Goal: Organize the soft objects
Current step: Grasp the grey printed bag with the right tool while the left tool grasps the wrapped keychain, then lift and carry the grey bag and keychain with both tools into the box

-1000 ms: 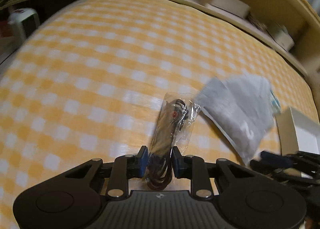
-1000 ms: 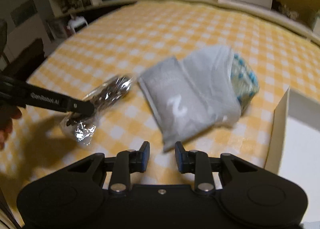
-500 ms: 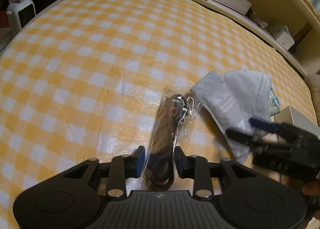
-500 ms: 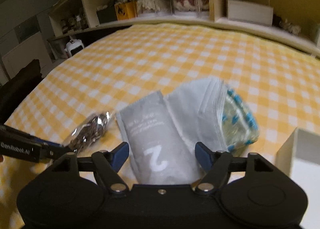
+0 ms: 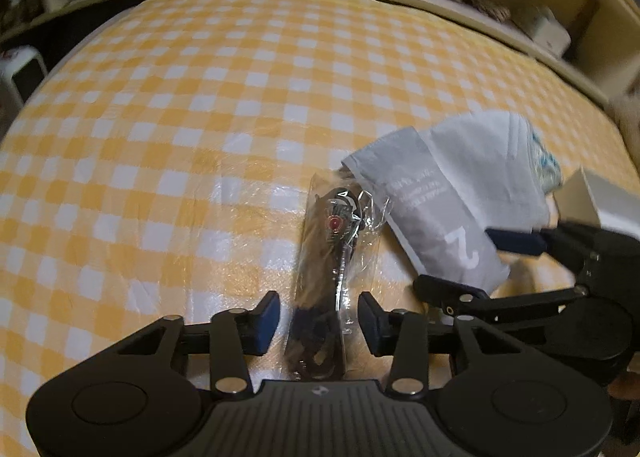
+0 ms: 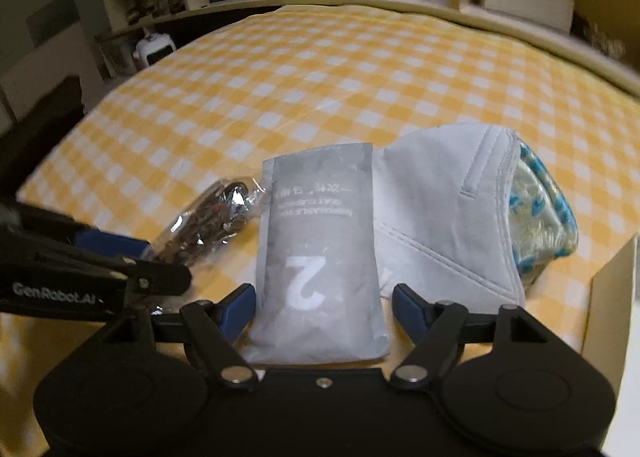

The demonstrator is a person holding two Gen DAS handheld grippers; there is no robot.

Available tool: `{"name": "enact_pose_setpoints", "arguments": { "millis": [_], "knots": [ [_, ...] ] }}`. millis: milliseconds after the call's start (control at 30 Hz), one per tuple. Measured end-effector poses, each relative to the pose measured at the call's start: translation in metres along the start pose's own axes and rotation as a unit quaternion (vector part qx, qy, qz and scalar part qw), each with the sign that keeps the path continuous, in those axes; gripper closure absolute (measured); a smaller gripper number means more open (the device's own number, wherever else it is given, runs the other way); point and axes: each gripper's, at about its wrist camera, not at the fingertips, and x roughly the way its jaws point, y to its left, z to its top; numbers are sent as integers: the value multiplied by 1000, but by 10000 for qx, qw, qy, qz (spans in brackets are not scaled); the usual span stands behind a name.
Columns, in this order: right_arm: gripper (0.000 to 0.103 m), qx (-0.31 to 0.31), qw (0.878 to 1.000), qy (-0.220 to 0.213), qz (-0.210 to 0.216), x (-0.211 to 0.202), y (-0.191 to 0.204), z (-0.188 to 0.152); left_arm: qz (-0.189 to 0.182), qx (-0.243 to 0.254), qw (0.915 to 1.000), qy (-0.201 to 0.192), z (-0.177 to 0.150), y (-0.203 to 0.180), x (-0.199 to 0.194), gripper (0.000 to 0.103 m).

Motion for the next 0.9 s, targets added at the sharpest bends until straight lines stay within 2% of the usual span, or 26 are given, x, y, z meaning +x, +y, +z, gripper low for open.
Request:
{"name": "enact_pose_setpoints", "arguments": {
  "millis": [100, 133, 367, 700, 900],
  "knots": [
    [28, -350, 9992, -41, -176, 1, 5, -5, -11, 179, 9998, 39, -2, -2, 1, 74],
    [35, -378, 9991, -71, -156, -1, 7, -6, -39, 180, 9998, 39, -3, -2, 1, 76],
    [48, 62, 9998, -105, -167, -11, -1, -10, -206, -192, 9995, -120, -4, 8, -2, 83],
    [49, 567, 9958, -702, -144, -53, -11, -6, -128, -283, 9963, -797, -4, 8, -42, 84],
    [49, 661, 9936, -906, -157, -82, -12, -5, -281, -396, 9921, -1157, -4, 5, -71, 84]
  ]
}}
